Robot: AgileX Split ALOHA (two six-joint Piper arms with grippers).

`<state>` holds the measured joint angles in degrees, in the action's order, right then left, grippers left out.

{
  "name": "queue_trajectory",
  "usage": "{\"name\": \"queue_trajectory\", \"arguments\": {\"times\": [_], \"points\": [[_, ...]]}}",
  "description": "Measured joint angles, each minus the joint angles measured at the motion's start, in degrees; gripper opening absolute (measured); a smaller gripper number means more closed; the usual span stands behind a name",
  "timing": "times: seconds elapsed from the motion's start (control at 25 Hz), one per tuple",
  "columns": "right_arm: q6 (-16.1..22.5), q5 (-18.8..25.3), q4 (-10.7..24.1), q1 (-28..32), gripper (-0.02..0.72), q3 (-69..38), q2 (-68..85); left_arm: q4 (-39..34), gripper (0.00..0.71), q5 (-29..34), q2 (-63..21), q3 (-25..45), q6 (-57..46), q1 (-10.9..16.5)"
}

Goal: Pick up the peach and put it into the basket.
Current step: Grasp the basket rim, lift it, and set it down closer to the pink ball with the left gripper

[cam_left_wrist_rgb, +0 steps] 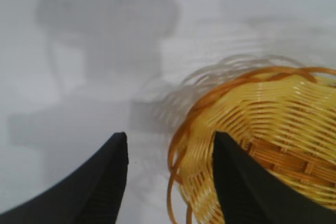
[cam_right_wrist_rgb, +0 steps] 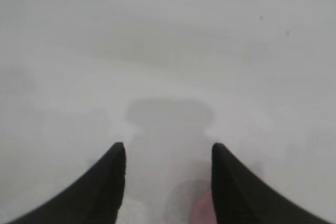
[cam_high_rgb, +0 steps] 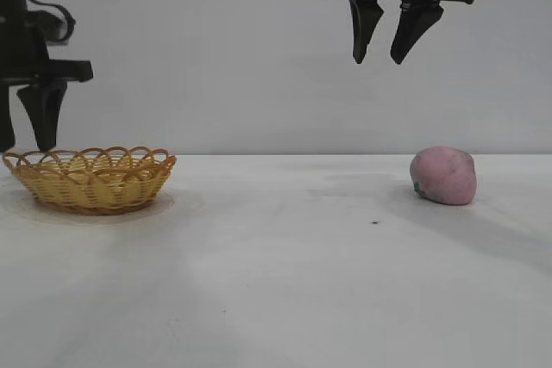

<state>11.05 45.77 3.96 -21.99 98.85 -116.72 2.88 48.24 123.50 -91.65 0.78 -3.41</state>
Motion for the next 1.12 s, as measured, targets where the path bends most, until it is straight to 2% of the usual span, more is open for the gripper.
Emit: {"name": "queue_trajectory", "arguments": {"times": [0.08, 0.16, 0.24, 0.36, 0.4, 0.48, 0.6, 0.72, 0.8, 0.96, 1.12], "points": [[0.0, 0.0, 0.0, 0.0, 0.369, 0.0, 0.0, 0.8, 0.288, -0.2, 1.4, 0.0, 0.3, 0.0], [0.0, 0.0, 0.0, 0.0, 0.369, 0.0, 0.0, 2.2, 0.150, -0.5, 2.1, 0.0, 0.5, 0.0], [0.0, 0.0, 0.0, 0.0, 0.369, 0.0, 0.0, 3.9, 0.065, -1.3, 1.6, 0.0, 1.0, 0.0], [0.0, 0.0, 0.0, 0.0, 0.369, 0.0, 0.0, 7.9, 0.073, -2.4, -0.5, 0.1, 1.2, 0.0], [0.0, 0.0, 0.0, 0.0, 0.369, 0.0, 0.0, 11.0, 0.000, -2.9, -1.8, 0.6, 1.5, 0.0], [0.0, 0.0, -0.1, 0.0, 0.369, 0.0, 0.0, 17.7, 0.000, -5.7, -5.1, 3.9, 3.8, -0.1], [0.0, 0.1, -0.1, 0.0, 0.369, 0.0, 0.0, 28.6, 0.000, -13.3, -11.0, 14.8, 6.3, -2.1], [0.0, 0.4, -0.2, 0.0, 0.369, 0.0, 0.0, 39.3, 0.000, -21.7, -15.7, 27.3, 10.0, -7.5], [0.0, 0.4, -0.5, 0.0, 0.369, 0.0, 0.0, 44.6, 0.000, -25.8, -17.1, 32.7, 12.1, -11.9], [0.0, 0.8, -0.5, 0.0, 0.369, 0.0, 0.0, 50.9, 0.000, -30.5, -17.3, 37.8, 14.5, -17.8], [0.0, 1.0, -0.5, 0.0, 0.369, 0.0, 0.0, 53.1, 0.000, -32.1, -17.3, 38.8, 14.7, -19.4]]}}
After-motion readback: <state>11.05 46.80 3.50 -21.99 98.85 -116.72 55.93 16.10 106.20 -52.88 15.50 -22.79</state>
